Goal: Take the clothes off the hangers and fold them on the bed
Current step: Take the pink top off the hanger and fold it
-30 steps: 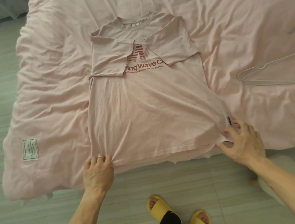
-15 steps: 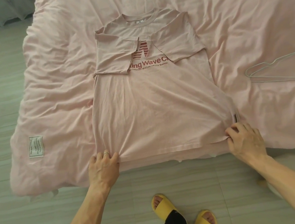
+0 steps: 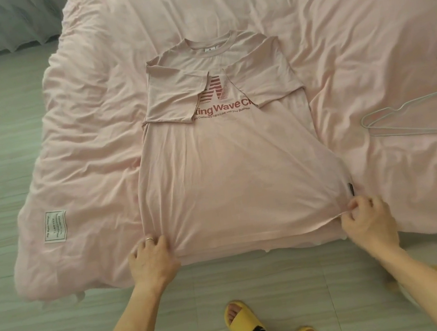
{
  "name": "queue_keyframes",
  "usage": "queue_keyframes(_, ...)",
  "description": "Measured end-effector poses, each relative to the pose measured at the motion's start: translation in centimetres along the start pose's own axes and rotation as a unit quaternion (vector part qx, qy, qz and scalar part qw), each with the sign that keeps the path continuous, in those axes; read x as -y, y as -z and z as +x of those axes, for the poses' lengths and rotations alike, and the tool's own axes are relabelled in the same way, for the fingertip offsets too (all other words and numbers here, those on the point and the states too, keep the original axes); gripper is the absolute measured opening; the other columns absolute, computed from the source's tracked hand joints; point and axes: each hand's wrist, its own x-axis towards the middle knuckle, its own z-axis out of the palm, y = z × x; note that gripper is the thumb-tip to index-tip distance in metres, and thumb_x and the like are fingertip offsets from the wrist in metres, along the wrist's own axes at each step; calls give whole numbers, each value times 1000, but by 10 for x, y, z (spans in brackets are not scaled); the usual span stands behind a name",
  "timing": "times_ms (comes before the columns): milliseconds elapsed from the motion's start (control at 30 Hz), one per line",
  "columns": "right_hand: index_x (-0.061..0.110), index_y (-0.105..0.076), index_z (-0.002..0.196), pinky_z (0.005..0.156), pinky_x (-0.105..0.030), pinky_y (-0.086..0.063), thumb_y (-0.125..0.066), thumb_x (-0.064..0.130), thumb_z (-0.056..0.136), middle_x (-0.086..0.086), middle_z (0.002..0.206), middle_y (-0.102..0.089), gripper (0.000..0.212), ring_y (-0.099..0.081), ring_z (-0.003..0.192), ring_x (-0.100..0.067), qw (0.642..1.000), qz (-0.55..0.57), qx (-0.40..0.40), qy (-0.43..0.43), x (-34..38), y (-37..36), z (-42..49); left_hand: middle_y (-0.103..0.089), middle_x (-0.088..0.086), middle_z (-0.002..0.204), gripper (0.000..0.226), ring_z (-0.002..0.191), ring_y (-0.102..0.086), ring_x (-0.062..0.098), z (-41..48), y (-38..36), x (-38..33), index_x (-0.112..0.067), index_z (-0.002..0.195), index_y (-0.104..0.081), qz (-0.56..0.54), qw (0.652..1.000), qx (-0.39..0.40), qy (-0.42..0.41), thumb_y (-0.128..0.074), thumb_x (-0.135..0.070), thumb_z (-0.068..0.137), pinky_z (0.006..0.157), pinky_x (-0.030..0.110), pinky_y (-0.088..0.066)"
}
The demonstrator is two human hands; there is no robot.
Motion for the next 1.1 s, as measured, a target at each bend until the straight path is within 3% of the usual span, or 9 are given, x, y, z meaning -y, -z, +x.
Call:
queue_keyframes(133,-1,-50,123,85,-43,-42,-54,29,98,-27,126,-54,39,-54,111,-44,959,191,-1,-207,15,6,16,-50,22,132,54,120,-50,41,12,11,-6,-8,134,-44,-275,942,-22,190,-51,-42,92,96,48,-43)
queue_keyframes(267,4,-59,123,80,-36,-42,-54,35,99,-19,120,-64,39,-58,104,-36,938,229,99,-241,10,5,21,-50,23,132,58,121,-50,41,25,3,2,-9,130,-49,-332,909,10,252,-55,-52,92,98,48,-42)
queue_keyframes(400,10,-63,95,82,-43,-52,-70,31,90,-15,103,-68,22,-61,91,-33,926,292,75,-229,4,10,15,-64,17,110,29,102,-59,38,28,2,10,-14,102,-56,-386,897,-2,215,-52,-43,98,84,42,-45)
queue_keyframes(600,5,-58,93,62,-34,-34,-71,26,91,-13,90,-62,25,-53,79,-29,951,242,-71,-178,-4,38,-2,-66,14,85,25,83,-59,33,14,4,27,-9,89,-54,-417,882,-80,204,-51,-32,100,75,41,-43)
queue_keyframes(700,6,-55,87,66,-36,-36,-70,20,91,-14,86,-61,21,-53,78,-32,952,233,-133,-146,-12,34,-1,-66,11,81,26,80,-57,33,7,1,30,-14,83,-54,-403,888,-106,196,-53,-34,100,72,40,-40)
queue_keyframes(867,3,-57,97,74,-40,-41,-64,10,91,-27,106,-62,12,-49,83,-32,972,151,-11,-182,-13,11,-2,-63,15,87,26,81,-56,34,5,-9,32,-12,85,-56,-356,909,-68,207,-51,-32,101,71,40,-40)
queue_keyframes(933,1,-53,114,78,-43,-42,-64,8,88,-29,119,-53,29,-52,96,-40,978,102,-2,-181,-4,9,-7,-63,17,91,23,86,-59,35,3,-9,35,-12,89,-54,-306,922,-35,234,-47,-30,101,74,41,-45)
queue_keyframes(1000,-1,-50,120,81,-48,-45,-70,8,79,-30,119,-48,46,-50,105,-45,993,28,-37,-106,5,4,-14,-63,17,96,18,89,-60,36,-2,-10,35,-14,93,-53,-279,928,-36,246,-47,-29,99,76,42,-46)
queue_keyframes(1100,4,-54,116,77,-48,-50,-80,17,70,-20,113,-51,54,-53,100,-41,994,-69,-42,70,18,-9,-25,-63,15,93,12,83,-60,36,-5,-10,17,-12,98,-54,-268,948,-86,152,-50,-23,94,71,43,-47)
